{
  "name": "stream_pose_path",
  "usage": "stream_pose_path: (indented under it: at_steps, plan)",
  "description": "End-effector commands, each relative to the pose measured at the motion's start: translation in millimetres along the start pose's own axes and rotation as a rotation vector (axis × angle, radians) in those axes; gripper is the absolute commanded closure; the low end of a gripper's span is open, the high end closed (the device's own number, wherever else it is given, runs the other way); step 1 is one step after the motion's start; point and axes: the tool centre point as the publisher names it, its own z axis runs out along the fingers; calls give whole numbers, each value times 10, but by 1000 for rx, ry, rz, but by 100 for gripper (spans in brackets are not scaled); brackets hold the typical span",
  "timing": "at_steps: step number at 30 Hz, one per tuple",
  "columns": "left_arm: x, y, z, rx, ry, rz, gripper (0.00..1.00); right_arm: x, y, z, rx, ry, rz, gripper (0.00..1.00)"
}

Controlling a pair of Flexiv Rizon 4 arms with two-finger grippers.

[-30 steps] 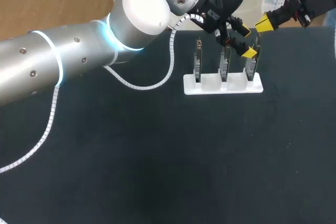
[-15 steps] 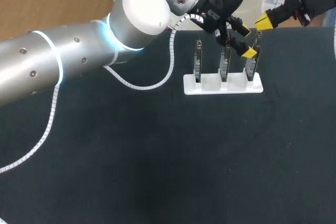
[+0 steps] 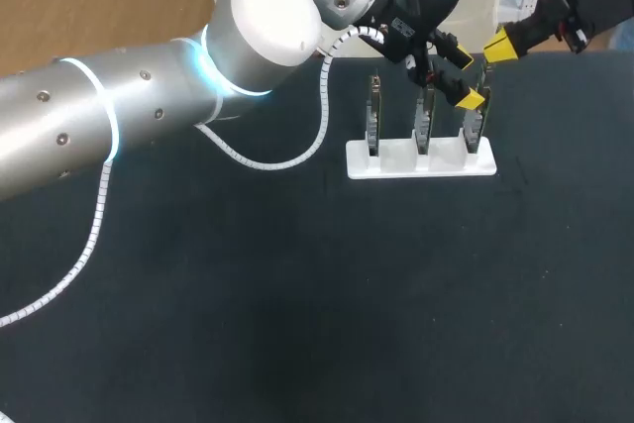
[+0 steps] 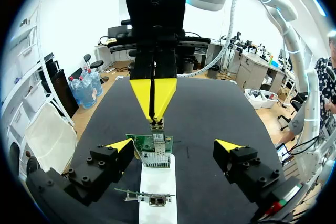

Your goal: Pick up the optical module with the left hand, and insert it into the network port with the right hand.

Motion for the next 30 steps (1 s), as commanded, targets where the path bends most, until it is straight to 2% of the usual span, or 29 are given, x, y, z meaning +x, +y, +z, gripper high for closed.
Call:
stream_pose_path:
  at_steps: [1, 30]
  plan:
    - [-11, 10, -1, 2, 5, -2, 0, 23, 0, 15, 2, 1, 6, 100]
    - [-11, 10, -1, 2, 5, -2, 0, 188, 42, 140, -21, 21, 64, 100]
